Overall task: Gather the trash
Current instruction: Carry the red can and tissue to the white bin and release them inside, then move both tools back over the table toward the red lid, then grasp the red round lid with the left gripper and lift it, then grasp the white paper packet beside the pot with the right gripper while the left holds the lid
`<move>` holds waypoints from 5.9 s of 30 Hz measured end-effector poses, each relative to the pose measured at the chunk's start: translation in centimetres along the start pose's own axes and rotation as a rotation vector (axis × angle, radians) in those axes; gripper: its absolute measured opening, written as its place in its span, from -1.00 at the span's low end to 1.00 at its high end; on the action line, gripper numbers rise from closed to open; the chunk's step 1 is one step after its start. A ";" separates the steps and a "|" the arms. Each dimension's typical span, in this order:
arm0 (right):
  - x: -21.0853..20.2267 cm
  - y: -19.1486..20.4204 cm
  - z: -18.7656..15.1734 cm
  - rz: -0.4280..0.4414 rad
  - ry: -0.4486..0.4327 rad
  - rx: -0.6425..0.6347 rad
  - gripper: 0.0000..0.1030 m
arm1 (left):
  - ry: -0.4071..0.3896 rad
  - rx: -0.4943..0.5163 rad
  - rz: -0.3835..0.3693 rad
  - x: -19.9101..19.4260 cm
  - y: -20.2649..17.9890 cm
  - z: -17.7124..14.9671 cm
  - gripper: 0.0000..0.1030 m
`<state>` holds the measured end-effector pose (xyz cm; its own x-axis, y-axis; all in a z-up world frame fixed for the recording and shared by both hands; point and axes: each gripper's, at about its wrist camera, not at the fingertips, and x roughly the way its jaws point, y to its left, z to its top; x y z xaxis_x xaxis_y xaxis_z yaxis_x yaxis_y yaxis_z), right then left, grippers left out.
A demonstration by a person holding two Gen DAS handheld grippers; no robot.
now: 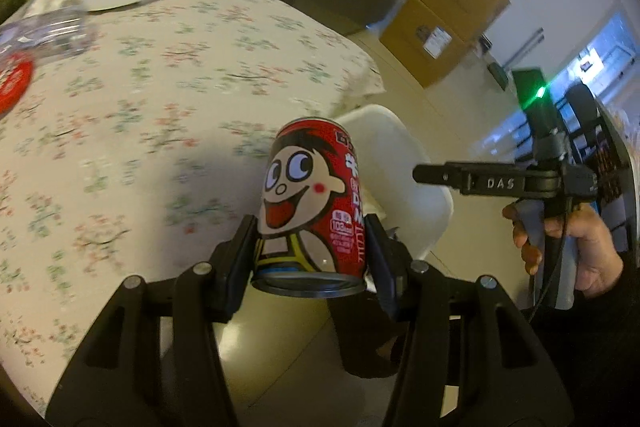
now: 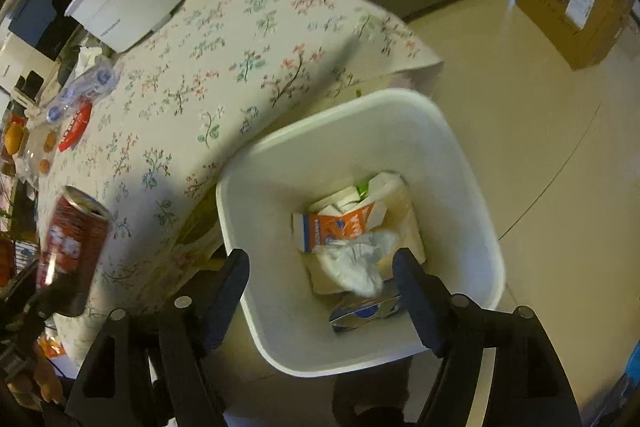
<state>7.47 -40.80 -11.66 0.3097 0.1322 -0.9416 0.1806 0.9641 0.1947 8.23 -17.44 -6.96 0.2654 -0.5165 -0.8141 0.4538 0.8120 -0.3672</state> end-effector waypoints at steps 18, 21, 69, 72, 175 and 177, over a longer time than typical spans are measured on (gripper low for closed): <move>-1.8 -4.6 -0.3 -0.114 -0.061 0.042 0.51 | 0.107 0.082 -0.001 8.9 -4.6 1.0 0.06; -2.1 -4.9 -0.4 -0.113 -0.066 0.049 0.51 | 0.096 0.098 -0.020 8.8 -4.8 1.2 0.06; 0.6 24.9 2.7 0.020 -0.203 -0.338 0.68 | -0.237 -0.323 0.435 -15.6 21.2 -3.6 0.94; 1.6 26.8 2.9 0.024 -0.197 -0.356 0.68 | -0.248 -0.345 0.468 -16.6 22.6 -3.9 0.94; 17.2 45.4 18.7 0.004 -0.372 -0.313 -0.16 | -0.445 -0.748 0.278 -22.1 34.3 -5.6 -0.71; 16.6 44.6 18.0 0.022 -0.375 -0.318 -0.27 | -0.444 -0.755 0.272 -22.2 34.4 -5.7 -0.71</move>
<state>37.48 0.28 -13.65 0.6359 0.1179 -0.7627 -0.1056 0.9923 0.0654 13.08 23.50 -4.09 0.6553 -0.2120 -0.7250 -0.3070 0.8022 -0.5121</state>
